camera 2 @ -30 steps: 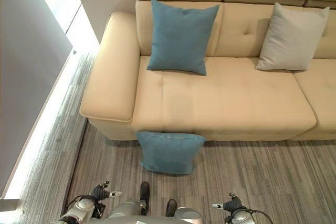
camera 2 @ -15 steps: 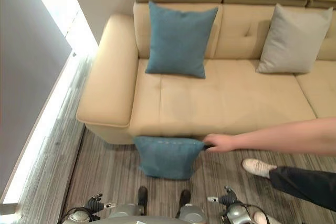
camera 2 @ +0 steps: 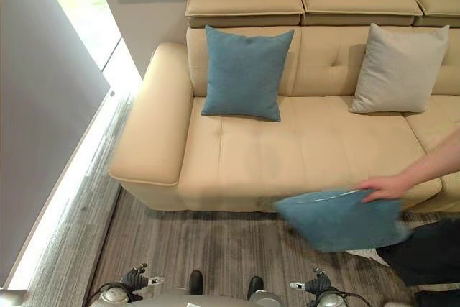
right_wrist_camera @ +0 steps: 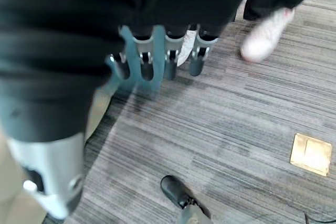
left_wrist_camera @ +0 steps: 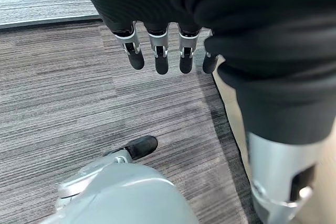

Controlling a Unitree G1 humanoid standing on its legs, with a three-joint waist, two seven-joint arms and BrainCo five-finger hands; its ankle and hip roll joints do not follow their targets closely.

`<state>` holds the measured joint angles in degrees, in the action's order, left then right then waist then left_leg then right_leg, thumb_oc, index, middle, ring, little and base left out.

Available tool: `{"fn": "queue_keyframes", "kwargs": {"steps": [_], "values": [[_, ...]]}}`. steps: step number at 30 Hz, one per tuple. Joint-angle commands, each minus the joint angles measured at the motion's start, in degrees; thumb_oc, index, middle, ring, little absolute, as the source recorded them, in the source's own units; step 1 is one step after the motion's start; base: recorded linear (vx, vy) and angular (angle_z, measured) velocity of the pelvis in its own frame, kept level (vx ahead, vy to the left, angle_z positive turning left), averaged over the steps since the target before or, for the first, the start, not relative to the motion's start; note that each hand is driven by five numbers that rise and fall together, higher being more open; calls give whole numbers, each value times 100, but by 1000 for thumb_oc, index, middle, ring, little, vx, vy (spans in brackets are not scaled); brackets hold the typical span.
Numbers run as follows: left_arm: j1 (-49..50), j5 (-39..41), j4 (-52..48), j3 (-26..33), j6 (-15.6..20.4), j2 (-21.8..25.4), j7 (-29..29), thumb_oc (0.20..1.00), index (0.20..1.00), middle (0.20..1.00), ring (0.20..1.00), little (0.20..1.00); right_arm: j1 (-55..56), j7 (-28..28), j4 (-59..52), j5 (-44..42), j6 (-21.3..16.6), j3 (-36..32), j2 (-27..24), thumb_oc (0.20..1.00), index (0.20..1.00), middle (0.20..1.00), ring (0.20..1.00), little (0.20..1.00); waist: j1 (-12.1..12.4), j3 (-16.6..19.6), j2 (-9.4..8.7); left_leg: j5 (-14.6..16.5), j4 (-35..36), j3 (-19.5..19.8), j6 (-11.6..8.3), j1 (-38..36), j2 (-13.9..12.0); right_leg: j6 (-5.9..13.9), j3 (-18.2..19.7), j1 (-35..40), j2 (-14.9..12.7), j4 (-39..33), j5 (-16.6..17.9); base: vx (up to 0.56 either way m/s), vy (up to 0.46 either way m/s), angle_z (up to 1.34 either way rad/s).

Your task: Pick up all the scattered cushions and arrange them neatly on the sofa.

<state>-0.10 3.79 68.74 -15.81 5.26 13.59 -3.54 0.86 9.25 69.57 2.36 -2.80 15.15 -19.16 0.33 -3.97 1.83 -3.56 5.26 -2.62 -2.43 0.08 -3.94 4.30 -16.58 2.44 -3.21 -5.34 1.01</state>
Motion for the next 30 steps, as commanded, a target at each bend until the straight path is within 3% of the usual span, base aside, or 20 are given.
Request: {"fn": "queue_keyframes", "kwargs": {"steps": [1,22,26,27,29,30], "values": [[-382,-87,206,48,64,61,36,1000,1000,1000,1000,1000,-256,28,86,-148,-73,105,2,1000,1000,1000,1000,1000,42,-153,-378,487,-70,-140,-43,-270,320,443,171,60,-277,147,-125,0,0,0],[-337,-198,456,69,10,44,60,1000,1000,1000,1000,1000,-282,13,212,-81,-43,97,64,1000,1000,1000,1000,1000,-114,83,-419,435,-26,-290,-141,-345,236,449,379,106,-185,34,-91,-5,-4,-2],[-413,-226,456,-5,-8,26,90,1000,1000,1000,1000,1000,-285,13,226,-224,-41,-22,51,1000,1000,1000,1000,1000,-247,22,-444,509,-325,-385,-115,-282,218,414,665,26,-157,34,-25,-88,-15,-23],[-484,-170,427,-49,8,2,91,1000,1000,1000,1000,1000,-331,38,236,-289,-46,-53,3,1000,1000,1000,1000,1000,-254,-74,-491,675,-855,-188,-108,-1,244,392,844,-74,-183,34,45,-202,51,-73],[-565,-58,417,-89,37,-66,85,1000,1000,1000,1000,1000,-372,46,236,-376,-28,-179,-101,1000,1000,1000,1000,1000,-307,-101,-457,879,-1013,306,-101,155,367,428,1158,-363,-205,88,181,-188,194,-100],[-574,-100,441,-131,33,-89,92,1000,1000,1000,1000,1000,-357,26,264,-441,14,-277,-116,1000,1000,1000,1000,1000,-425,-80,-405,865,-865,189,-25,102,369,492,1285,-547,-253,136,271,-117,276,-113]]}}
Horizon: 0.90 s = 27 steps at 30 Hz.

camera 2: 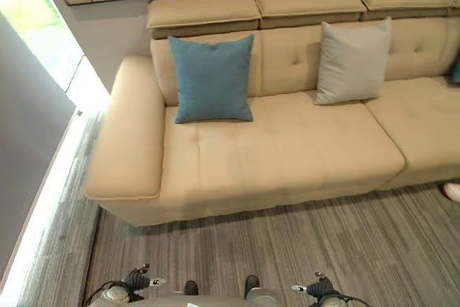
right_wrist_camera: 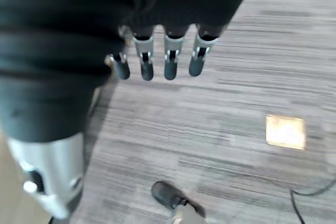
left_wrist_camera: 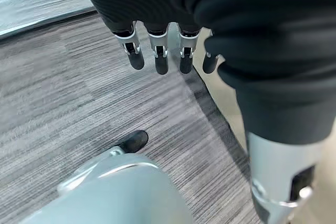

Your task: Pick up all the scattered cushions and arrange them neatly on the sofa.

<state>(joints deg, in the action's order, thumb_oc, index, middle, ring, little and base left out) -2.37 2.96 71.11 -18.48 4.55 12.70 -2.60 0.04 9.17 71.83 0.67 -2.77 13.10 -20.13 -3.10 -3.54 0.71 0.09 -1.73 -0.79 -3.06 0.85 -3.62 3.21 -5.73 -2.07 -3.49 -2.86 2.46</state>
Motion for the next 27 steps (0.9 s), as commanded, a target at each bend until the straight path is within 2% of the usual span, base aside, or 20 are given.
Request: {"fn": "queue_keyframes", "kwargs": {"steps": [1,4,6,8,10,11,15,27], "values": [[-341,-37,214,135,109,-9,-11,1000,1000,1000,1000,1000,-273,45,52,-267,30,-86,-25,1000,1000,1000,1000,1000,-107,-121,-276,496,-90,-75,80,-8,356,645,301,-205,-240,-105,187,-132,277,-103],[-339,-103,208,132,124,33,-47,1000,1000,1000,1000,1000,-258,47,149,-252,106,-118,31,1000,1000,1000,1000,1000,-172,-170,-286,415,112,-417,190,-3,468,836,524,-586,-338,-74,417,-156,222,-81],[-349,-70,222,180,120,77,-72,1000,1000,1000,1000,1000,-295,75,200,-268,125,-118,63,1000,1000,1000,1000,1000,-140,-229,-298,339,240,-571,221,-30,469,888,516,-764,-336,65,444,-127,92,-127],[-373,-30,216,237,119,129,-83,1000,1000,1000,1000,1000,-317,102,214,-271,112,-117,85,1000,1000,1000,1000,1000,-40,-269,-281,285,308,-707,232,-3,421,827,90,-850,-384,303,344,-127,40,-66],[-339,-73,241,249,113,155,-88,1000,1000,1000,1000,1000,-245,108,270,-307,90,-148,116,1000,1000,1000,1000,1000,18,-237,-287,247,385,-753,214,-38,458,749,-285,-662,-421,336,211,-42,24,-81],[-312,-83,252,260,115,153,-87,1000,1000,1000,1000,1000,-223,100,305,-326,91,-181,109,1000,1000,1000,1000,1000,32,-238,-284,233,402,-744,212,-93,471,738,-323,-608,-417,298,204,9,-5,-49],[-208,-137,337,325,96,72,-54,1000,1000,1000,1000,1000,-144,95,365,-372,78,-243,101,1000,1000,1000,1000,1000,81,-72,-271,214,596,-814,157,-325,438,766,-407,-290,-379,-77,271,44,-46,3],[-52,-231,377,330,63,-13,-16,1000,1000,1000,1000,1000,-21,36,354,-324,76,-181,133,1000,1000,1000,1000,1000,114,112,-237,283,673,-727,119,-638,377,741,-386,173,-328,-214,118,36,-19,3]]}}
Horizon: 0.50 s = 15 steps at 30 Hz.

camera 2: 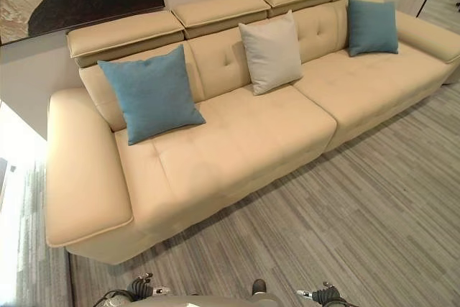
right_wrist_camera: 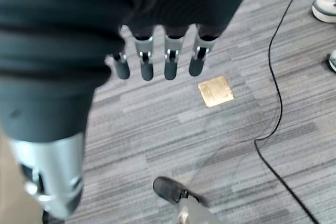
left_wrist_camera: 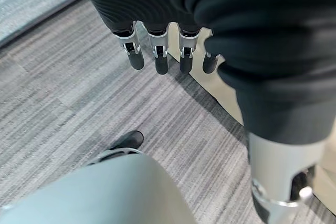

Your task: Pick up all the scattered cushions and arrange them neatly on the sofa.

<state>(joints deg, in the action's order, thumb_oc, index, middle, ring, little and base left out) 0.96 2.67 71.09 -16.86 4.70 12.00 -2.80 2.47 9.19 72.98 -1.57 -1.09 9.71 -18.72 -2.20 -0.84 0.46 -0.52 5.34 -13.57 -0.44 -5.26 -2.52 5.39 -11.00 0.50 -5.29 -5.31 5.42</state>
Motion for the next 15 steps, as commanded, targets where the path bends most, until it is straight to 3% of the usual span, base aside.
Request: {"fn": "queue_keyframes", "kwargs": {"steps": [1,4,6,9,10,11,13,15], "values": [[-377,-200,385,169,44,57,-3,1000,1000,1000,1000,1000,-263,36,242,-97,-90,163,-2,1000,1000,1000,1000,1000,29,-158,-212,337,-34,557,-141,-21,272,524,145,-83,-149,31,-173,-49,45,2],[-353,-178,395,205,42,69,-21,1000,1000,1000,1000,1000,-276,40,212,-34,-63,196,11,1000,1000,1000,1000,1000,59,-208,-222,313,-34,616,-101,23,314,546,199,-185,-172,31,-68,-109,55,2],[-402,-82,384,256,56,155,-52,1000,1000,1000,1000,1000,-418,44,165,20,-35,268,12,1000,1000,1000,1000,1000,71,-450,-232,189,-71,707,-32,242,380,593,327,-683,-206,556,24,-266,50,-10],[-494,11,306,260,41,250,-65,1000,1000,1000,1000,1000,-514,54,154,-3,-66,351,4,1000,1000,1000,1000,1000,176,-553,-168,50,-237,686,46,568,313,425,209,-722,-88,1401,-532,-224,9,-10],[-494,11,306,260,41,250,-65,1000,1000,1000,1000,1000,-514,54,154,-3,-66,351,4,1000,1000,1000,1000,1000,176,-553,-168,50,-237,686,46,568,313,425,209,-722,-88,1401,-532,-120,-33,2],[-496,42,306,292,26,288,-53,1000,1000,1000,1000,1000,-491,48,156,-30,-93,352,8,1000,1000,1000,1000,1000,251,-485,-118,-12,-266,677,59,696,246,333,146,-637,-38,1908,-797,-82,-55,8],[-487,50,302,298,33,320,-51,1000,1000,1000,1000,1000,-470,34,172,-23,-110,345,26,1000,1000,1000,1000,1000,347,-451,-190,-18,-308,712,29,741,277,328,204,-347,-22,1699,-865,-56,-136,3],[-462,104,316,346,40,300,-30,1000,1000,1000,1000,1000,-445,40,184,-3,-117,357,25,1000,1000,1000,1000,1000,418,-333,-331,-65,-360,733,-58,789,271,314,245,52,67,980,-826,-24,-255,-1]]}}
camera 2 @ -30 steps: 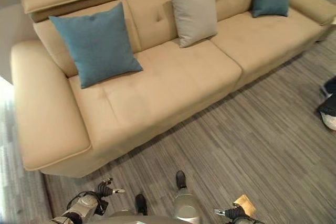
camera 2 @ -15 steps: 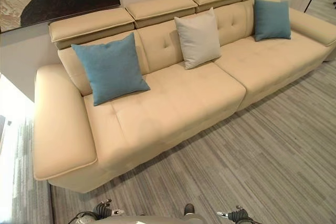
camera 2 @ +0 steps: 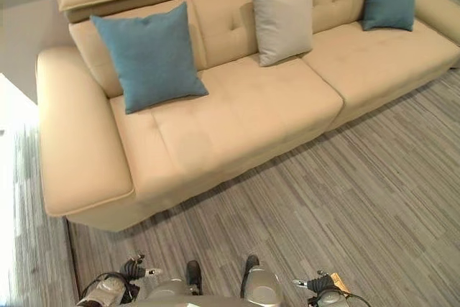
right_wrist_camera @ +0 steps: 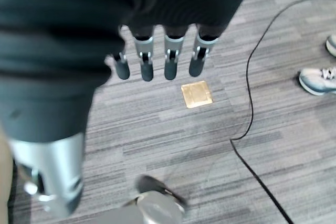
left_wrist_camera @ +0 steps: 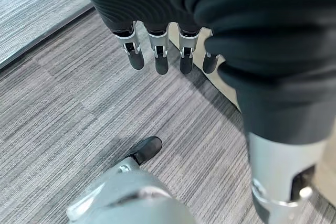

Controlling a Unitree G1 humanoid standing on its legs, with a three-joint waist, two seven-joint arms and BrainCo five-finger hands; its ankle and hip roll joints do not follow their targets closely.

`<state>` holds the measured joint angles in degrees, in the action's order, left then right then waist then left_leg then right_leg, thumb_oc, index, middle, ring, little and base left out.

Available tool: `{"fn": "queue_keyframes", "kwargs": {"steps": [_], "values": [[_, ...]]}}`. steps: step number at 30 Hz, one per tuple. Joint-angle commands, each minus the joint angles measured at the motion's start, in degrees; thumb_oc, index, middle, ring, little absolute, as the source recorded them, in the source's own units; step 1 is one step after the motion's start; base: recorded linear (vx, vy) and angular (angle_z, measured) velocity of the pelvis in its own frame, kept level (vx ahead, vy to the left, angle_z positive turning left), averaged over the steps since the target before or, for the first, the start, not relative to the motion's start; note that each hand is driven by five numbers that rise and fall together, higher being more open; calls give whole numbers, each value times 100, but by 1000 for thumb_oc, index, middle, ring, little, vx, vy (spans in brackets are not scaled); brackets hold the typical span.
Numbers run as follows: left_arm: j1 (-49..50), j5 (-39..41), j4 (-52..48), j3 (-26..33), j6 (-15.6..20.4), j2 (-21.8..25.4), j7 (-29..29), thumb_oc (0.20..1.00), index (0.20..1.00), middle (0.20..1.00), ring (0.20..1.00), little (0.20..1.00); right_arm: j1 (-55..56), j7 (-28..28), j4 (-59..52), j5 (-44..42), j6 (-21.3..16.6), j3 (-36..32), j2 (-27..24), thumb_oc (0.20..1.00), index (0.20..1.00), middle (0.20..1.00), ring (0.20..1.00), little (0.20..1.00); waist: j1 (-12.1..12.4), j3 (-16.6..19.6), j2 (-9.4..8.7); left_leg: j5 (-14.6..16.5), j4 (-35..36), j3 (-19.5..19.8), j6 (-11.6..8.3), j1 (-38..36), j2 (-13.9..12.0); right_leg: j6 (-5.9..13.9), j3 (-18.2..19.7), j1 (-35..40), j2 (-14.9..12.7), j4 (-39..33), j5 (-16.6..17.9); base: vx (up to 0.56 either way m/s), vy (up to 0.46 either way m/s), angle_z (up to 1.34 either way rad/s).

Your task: Pick up all the scattered cushions and arrange them neatly on the sofa.

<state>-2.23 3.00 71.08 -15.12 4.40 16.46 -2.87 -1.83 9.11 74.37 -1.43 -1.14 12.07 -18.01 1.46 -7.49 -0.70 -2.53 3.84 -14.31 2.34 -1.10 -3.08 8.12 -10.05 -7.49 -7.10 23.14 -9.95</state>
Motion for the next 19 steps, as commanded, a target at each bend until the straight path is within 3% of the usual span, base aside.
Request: {"fn": "queue_keyframes", "kwargs": {"steps": [1,6,10,12,19], "values": [[-183,104,316,161,88,-160,-38,1000,1000,1000,1000,1000,-30,56,3,-81,-152,119,-51,1000,1000,1000,1000,1000,12,298,-261,56,-318,890,-434,534,256,-12,217,914,362,-2250,710,-45,-184,2],[-394,164,234,-3,100,-207,-55,1000,1000,1000,1000,1000,-22,121,-1,-280,-191,47,-154,1000,1000,1000,1000,1000,-84,42,-286,-167,-951,946,-648,1251,93,-166,45,951,510,-2706,844,-193,-147,54],[-389,118,287,-17,86,-272,-52,1000,1000,1000,1000,1000,-7,124,45,-335,-209,14,-195,1000,1000,1000,1000,1000,-133,26,-333,234,-1303,1157,-602,1110,261,-176,-9,898,384,-2735,1031,-99,30,22],[-351,97,338,-13,97,-361,-65,1000,1000,1000,1000,1000,47,101,65,-302,-214,-22,-194,1000,1000,1000,1000,1000,-205,161,-202,371,-907,1248,-590,682,206,-107,-86,830,395,-2758,1045,-29,150,10],[-225,-110,460,-16,25,-342,-98,1000,1000,1000,1000,1000,202,82,171,-222,-155,-65,-95,1000,1000,1000,1000,1000,-222,403,-155,243,-19,1088,-538,54,273,2,-40,930,336,-2763,1085,54,93,-8]]}}
